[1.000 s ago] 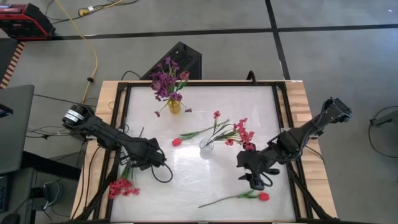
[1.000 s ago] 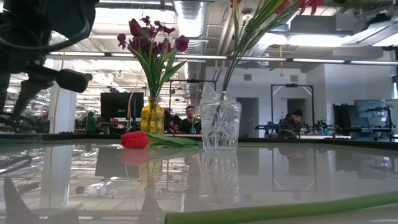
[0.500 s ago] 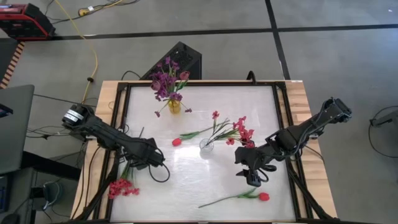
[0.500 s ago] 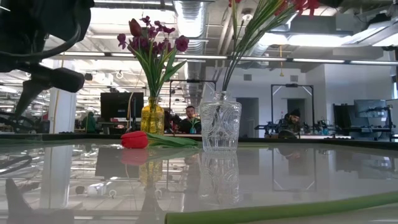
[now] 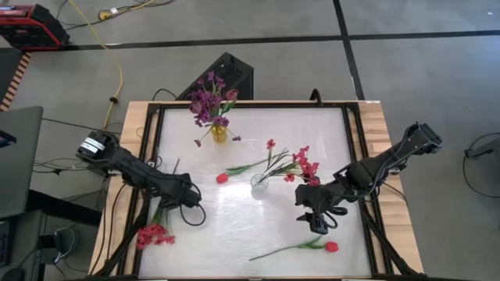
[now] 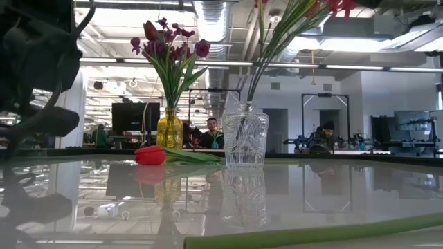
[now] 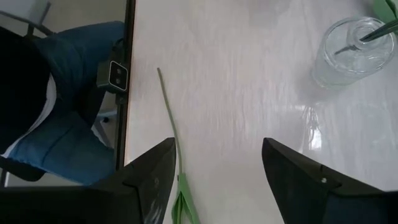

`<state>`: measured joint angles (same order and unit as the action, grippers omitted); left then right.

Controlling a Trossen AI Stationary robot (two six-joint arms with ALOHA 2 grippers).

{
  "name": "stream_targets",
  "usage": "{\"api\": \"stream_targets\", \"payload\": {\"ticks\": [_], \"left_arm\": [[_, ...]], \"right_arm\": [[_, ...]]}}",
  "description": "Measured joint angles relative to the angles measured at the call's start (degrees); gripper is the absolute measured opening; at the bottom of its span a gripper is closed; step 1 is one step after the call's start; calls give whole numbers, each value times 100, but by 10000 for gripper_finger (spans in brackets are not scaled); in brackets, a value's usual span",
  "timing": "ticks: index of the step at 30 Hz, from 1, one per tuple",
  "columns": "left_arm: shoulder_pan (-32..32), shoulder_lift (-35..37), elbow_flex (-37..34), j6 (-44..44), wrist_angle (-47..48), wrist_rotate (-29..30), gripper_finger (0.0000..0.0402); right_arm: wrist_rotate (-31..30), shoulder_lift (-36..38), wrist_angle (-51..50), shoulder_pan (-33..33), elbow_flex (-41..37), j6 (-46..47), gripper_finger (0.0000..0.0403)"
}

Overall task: Sort flowers into vase by color
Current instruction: Put the red flowers into the transparent vase

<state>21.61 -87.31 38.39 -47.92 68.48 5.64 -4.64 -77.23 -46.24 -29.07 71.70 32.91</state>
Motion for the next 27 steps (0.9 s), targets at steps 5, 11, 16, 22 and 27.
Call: {"api": "stream_targets", "payload": {"ticks": [5, 11, 16, 22, 27], "left_arm": [[0, 7, -225, -116, -392, -267, 198], [0, 7, -229, -320, -569, -198, 185], [0, 7, -226, -382, -652, -167, 150], [0, -7, 158, -370, -969, -333, 66], [-19, -7, 875, -142, -1225, -627, 7]], "right_arm": [[0, 0, 0, 31, 0, 1, 265], [-85, 0, 0, 49, 0, -57, 265], [-112, 2, -2, 73, 0, -55, 265], [-116, 2, 105, 73, 0, -55, 265], [-120, 2, 223, 73, 0, -53, 265]]}}
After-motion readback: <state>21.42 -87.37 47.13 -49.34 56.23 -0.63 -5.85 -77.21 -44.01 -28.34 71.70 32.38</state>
